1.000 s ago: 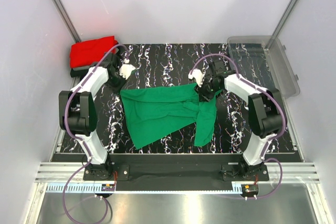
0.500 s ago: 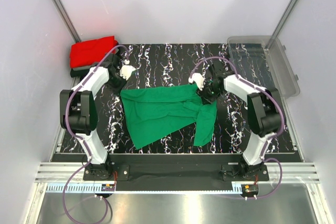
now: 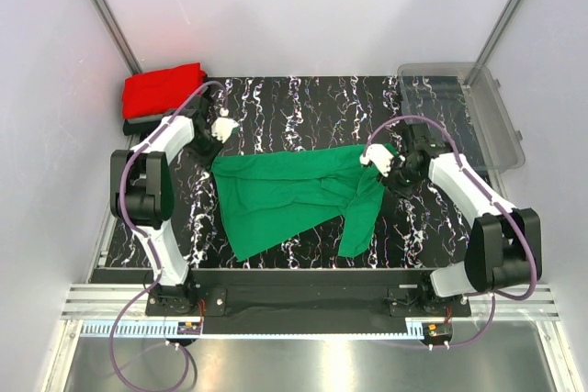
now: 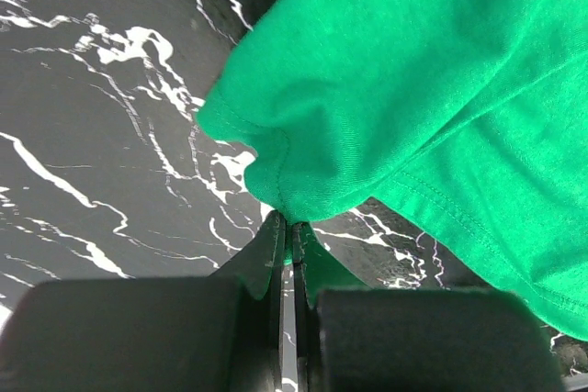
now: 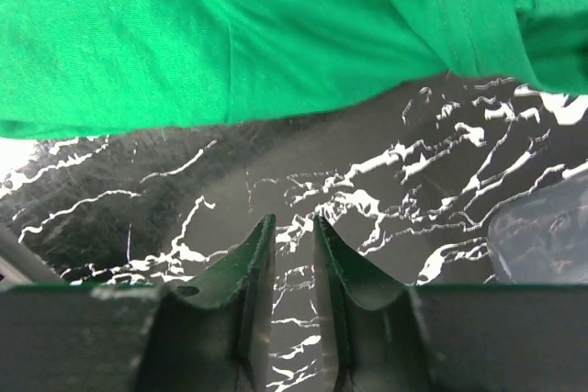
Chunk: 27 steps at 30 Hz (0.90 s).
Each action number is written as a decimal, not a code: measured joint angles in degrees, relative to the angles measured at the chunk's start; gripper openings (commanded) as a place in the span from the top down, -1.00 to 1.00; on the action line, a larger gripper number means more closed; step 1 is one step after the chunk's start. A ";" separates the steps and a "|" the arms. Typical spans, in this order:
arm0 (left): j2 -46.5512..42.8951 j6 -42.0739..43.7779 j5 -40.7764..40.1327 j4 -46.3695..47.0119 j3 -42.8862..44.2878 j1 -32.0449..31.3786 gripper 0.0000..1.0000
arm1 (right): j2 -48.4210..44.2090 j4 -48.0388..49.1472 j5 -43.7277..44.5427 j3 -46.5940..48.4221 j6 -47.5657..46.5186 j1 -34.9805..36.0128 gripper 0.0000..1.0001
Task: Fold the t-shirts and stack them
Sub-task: Flatten the tshirt out
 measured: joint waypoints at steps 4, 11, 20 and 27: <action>0.00 -0.07 0.02 0.04 1.14 0.00 0.99 | 1.22 -1.33 -2.47 3.30 0.57 -0.92 0.28; 0.00 -0.33 0.04 -0.02 1.16 0.00 0.99 | 13.05 1.03 -7.76 16.65 3.52 0.96 0.24; 0.00 -1.22 0.11 -0.02 1.16 -0.02 0.99 | 27.78 1.22 -10.93 25.59 6.14 5.20 0.27; 0.02 -1.55 0.09 -0.02 1.18 -0.07 0.99 | 31.91 -3.54 -10.54 27.04 6.25 6.01 0.36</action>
